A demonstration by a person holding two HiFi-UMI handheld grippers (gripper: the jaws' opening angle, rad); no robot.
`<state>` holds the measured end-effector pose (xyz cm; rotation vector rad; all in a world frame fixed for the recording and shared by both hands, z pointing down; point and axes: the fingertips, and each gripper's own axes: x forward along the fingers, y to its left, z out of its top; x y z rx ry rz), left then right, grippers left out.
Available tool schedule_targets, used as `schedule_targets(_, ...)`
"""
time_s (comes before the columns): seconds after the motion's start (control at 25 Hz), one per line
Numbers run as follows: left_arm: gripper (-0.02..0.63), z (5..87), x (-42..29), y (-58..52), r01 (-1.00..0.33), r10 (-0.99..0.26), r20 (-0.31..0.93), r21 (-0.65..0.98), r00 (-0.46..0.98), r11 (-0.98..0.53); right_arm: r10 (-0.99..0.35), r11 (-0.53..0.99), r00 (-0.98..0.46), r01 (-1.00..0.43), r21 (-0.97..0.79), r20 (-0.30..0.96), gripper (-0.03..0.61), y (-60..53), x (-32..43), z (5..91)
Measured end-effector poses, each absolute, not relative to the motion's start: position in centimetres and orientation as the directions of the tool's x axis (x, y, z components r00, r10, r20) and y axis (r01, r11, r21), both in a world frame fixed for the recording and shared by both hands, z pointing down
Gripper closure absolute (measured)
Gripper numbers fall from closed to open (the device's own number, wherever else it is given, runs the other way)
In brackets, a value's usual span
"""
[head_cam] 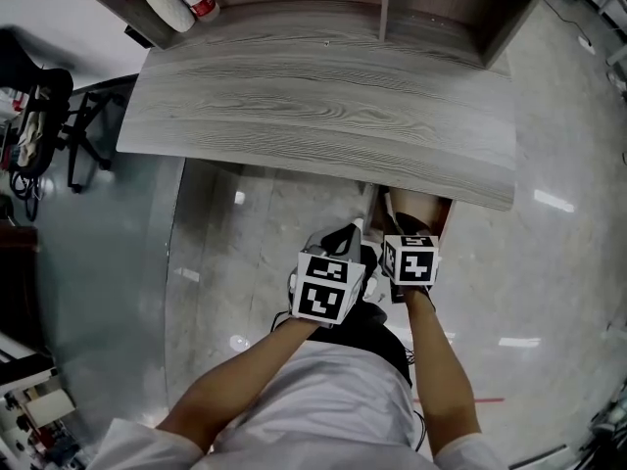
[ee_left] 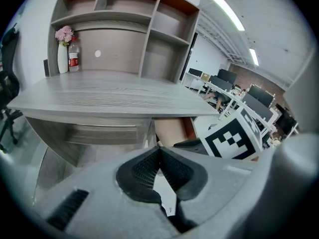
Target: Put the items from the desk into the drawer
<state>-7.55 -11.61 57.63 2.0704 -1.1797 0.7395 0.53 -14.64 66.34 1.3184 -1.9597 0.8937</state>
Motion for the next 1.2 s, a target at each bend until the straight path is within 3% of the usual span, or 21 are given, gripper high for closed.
schedule_targets(0.68, 0.610, 52.5, -4.4, -9.9, -0.852, -0.571, 0.657, 0.230, 0.493, -0.471, -0.684, 0.280, -0.342, -0.939, -0.200, 0.645, 0.557, -10.8, 2.2, 54.9)
schedule_targets(1.2, 0.611, 47.7, -3.5, -8.6, -0.812, -0.575, 0.617, 0.196, 0.538, -0.549, -0.721, 0.325, -0.365, -0.929, -0.179, 0.589, 0.571, -7.9, 1.0, 48.8)
